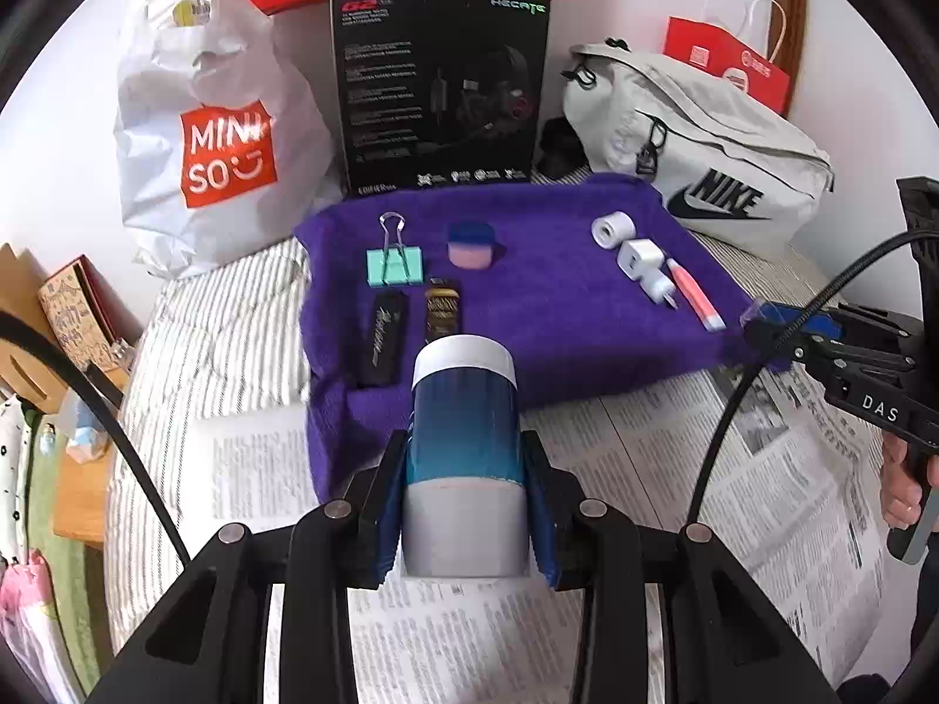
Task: Organize rigid objects
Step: 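Carry bottle toward towel with left tool while right tool grasps and lifts clear cup, then lower clear cup onto towel beside USB light and open the right tool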
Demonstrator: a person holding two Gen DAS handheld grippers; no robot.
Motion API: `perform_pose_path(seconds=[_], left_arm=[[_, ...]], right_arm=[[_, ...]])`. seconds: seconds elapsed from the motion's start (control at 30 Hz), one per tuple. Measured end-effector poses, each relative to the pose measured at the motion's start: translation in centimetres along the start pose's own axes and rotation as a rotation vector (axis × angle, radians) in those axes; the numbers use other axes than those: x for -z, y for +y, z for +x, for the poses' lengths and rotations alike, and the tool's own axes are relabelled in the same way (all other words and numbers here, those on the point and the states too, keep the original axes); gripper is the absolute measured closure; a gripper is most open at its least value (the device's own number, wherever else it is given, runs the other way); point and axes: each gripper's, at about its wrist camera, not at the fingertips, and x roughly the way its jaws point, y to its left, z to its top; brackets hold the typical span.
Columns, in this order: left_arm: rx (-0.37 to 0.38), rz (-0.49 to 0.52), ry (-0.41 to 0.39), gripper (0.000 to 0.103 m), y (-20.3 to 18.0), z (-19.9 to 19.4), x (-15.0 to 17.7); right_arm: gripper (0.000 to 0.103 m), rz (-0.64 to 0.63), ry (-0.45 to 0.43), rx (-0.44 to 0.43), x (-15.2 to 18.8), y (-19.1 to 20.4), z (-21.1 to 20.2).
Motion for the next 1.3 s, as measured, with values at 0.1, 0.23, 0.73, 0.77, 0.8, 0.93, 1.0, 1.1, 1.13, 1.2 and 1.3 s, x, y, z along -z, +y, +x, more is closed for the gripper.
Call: perform_pose_path(seconds=[0.1,0.23,0.73,0.77,0.8,0.93,1.0,1.1,1.13,1.2,1.3], left_arm=[[0.008,-0.016,-0.006,0.069,0.6,0.1,-0.9],[0.011,-0.032,-0.01,0.069,1.3,0.6,-2.2],[0.057,-0.05,0.019,0.069,2.1,3.7,-3.4],[0.056,-0.053,0.018,0.069,2.2,3.8,-3.3],[0.058,-0.055,0.017,0.069,2.3,3.8,-3.3],[0.067,-0.064,0.017,0.069,2.8,4.2,-3.3],[0.071,-0.065,0.016,0.069,2.9,4.3,-3.3],[0.077,-0.066,0.015,0.069,3.2,4.3,-3.3],[0.074,-0.067,0.015,0.069,3.3,4.4,-3.3],[0.076,-0.067,0.015,0.069,3.4,4.4,-3.3],[0.077,-0.065,0.014,0.069,3.5,4.3,-3.3]], right_arm=[[0.076,0.006,0.009,-0.004,-0.7,-0.5,0.5],[0.076,0.014,0.02,-0.005,-1.5,-1.0,1.3],[0.076,0.039,0.147,0.003,-3.5,-1.4,6.7],[0.076,0.041,0.164,0.006,-3.4,-1.5,7.0],[0.076,0.044,0.175,0.008,-3.3,-1.6,7.2],[0.076,0.051,0.214,0.012,-3.1,-1.7,7.9],[0.076,0.059,0.221,0.014,-3.1,-1.7,8.2],[0.076,0.064,0.235,0.024,-3.3,-1.8,8.7],[0.076,0.061,0.24,0.029,-3.4,-1.7,8.9],[0.076,0.058,0.254,0.036,-3.5,-1.7,9.3],[0.076,0.064,0.266,0.038,-3.6,-1.7,9.8]])
